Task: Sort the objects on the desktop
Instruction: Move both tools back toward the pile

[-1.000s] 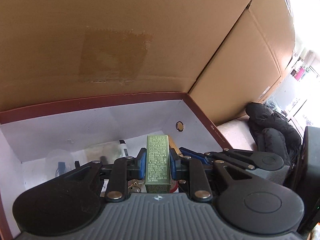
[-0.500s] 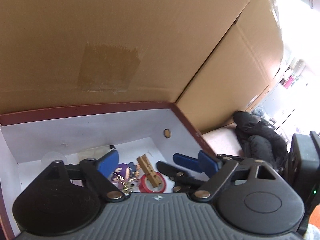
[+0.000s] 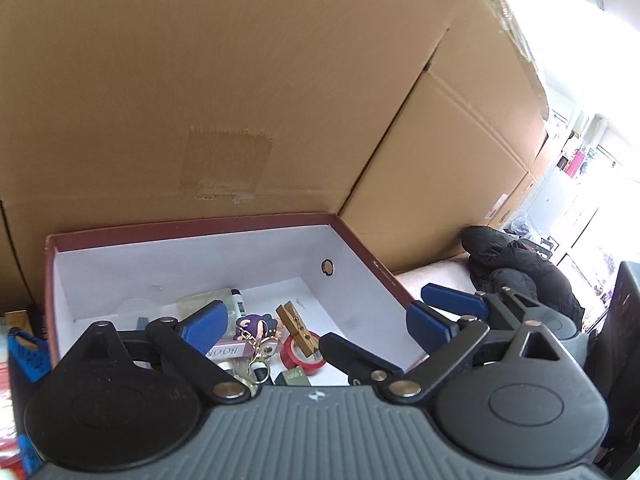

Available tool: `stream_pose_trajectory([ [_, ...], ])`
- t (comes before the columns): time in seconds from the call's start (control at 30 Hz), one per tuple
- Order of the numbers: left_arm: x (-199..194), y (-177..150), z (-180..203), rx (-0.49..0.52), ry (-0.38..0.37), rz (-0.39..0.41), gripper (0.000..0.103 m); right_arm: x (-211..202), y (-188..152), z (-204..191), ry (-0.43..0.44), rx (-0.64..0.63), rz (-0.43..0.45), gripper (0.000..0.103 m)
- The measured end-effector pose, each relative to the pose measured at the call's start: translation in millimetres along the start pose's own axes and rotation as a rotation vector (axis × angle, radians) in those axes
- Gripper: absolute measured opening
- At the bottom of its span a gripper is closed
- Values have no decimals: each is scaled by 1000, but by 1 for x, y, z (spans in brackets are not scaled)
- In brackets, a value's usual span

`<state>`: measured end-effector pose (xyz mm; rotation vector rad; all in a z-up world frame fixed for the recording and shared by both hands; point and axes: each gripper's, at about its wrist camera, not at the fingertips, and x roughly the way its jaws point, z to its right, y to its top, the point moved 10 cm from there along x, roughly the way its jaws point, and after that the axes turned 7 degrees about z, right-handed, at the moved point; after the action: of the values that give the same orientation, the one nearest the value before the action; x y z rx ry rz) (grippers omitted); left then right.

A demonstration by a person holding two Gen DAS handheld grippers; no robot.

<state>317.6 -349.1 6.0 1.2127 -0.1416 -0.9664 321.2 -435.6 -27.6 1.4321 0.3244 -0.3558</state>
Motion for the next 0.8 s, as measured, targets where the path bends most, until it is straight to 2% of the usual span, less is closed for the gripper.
stream_pose_trajectory([
  [0.23,-41,-1,13,31,-4,44,99,-38,17,-6,-26,14,25,99],
  [0.43,-87,-17,19,38,-18,92,99,-77,22,-24,-13,23,67,99],
  [0.6,-129,-37,10,39,40,127,100,-109,14,-56,-6,13,89,99],
  [0.8,-188,-67,-13,4,118,168,100,-148,-7,-103,93,30,109,99],
])
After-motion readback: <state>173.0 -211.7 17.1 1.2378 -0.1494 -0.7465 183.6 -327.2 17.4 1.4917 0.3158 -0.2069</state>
